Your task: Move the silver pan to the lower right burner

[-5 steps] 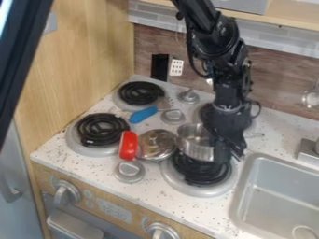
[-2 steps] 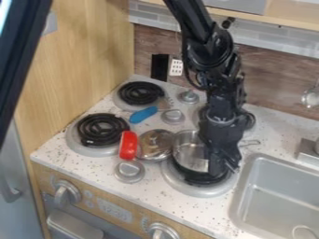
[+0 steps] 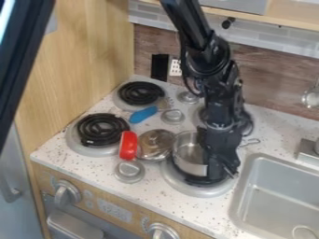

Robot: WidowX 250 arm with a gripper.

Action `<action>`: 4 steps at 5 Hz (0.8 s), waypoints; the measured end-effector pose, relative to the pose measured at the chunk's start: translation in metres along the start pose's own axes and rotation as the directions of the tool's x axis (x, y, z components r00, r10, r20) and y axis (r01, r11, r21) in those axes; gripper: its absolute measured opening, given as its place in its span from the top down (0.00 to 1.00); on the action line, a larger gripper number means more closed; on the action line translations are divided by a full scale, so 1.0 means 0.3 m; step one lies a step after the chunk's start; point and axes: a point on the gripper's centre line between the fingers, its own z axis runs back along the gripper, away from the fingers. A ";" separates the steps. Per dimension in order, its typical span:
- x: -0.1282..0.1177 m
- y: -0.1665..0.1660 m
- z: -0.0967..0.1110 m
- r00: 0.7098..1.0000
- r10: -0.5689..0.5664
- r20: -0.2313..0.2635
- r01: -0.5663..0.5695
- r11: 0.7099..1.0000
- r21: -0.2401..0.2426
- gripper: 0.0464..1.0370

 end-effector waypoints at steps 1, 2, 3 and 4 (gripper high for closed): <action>-0.003 -0.002 -0.002 1.000 0.010 -0.004 -0.010 1.000 0.000 0.95; -0.019 -0.006 -0.005 0.998 0.063 -0.012 -0.063 0.998 0.003 0.77; -0.057 -0.014 0.011 0.990 0.125 -0.062 -0.123 0.992 0.029 0.50; -0.065 -0.032 0.065 0.981 0.187 -0.056 -0.186 0.982 0.033 0.18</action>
